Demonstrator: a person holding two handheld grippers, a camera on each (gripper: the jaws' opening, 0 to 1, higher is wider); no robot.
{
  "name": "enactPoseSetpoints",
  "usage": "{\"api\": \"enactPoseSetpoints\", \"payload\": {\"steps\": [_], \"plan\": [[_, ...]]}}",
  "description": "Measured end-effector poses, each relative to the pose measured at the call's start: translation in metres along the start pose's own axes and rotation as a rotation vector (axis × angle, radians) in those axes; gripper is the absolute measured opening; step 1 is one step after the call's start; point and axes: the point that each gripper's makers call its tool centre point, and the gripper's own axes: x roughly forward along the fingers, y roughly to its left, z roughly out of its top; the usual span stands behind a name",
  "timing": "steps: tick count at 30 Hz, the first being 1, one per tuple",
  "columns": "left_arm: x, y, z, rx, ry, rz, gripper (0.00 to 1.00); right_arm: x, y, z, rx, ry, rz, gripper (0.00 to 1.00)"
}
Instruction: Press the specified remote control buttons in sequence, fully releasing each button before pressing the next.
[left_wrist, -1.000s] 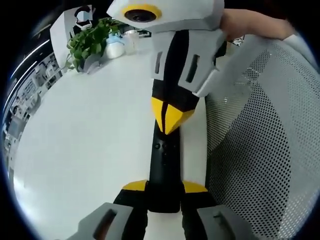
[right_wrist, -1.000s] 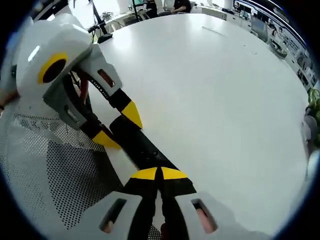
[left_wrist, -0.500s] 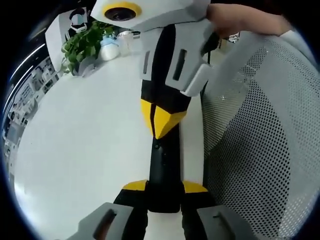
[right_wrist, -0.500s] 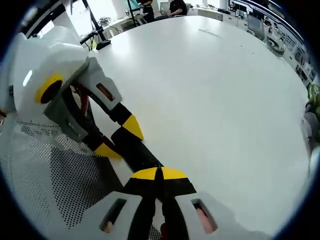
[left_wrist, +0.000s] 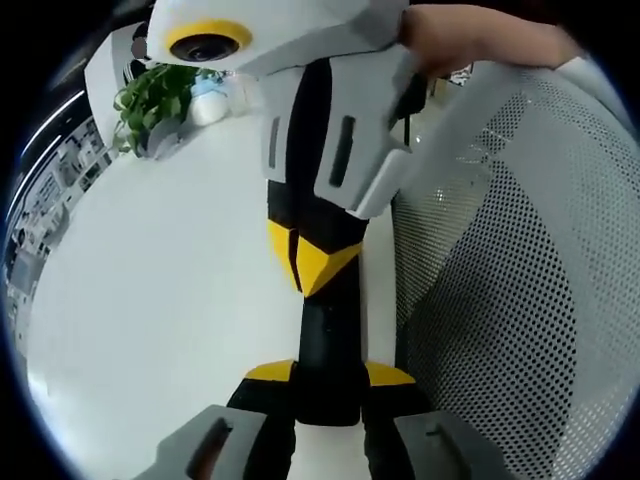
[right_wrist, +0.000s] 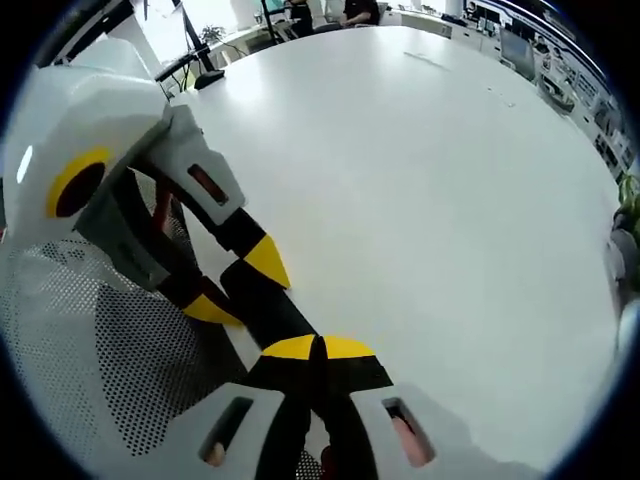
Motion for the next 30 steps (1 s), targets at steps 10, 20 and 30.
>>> {"api": "enactPoseSetpoints", "payload": {"steps": [10,20,30], "plan": [[0.0004,0.0004,-0.0002,-0.007,-0.004,0.002,0.24,0.0015,-0.0012,-0.0001,0.037,-0.013,0.005,0.0],[0.0008,0.0009,0.0007,-0.009,-0.009,0.005,0.24,0.0016,-0.0013,0.0002,0.057,-0.033,0.007,0.0],[0.0007,0.0009,0.0006,-0.012,-0.016,0.007,0.24,0.0009,-0.0025,0.0001,0.149,-0.032,0.027,0.0]]}}
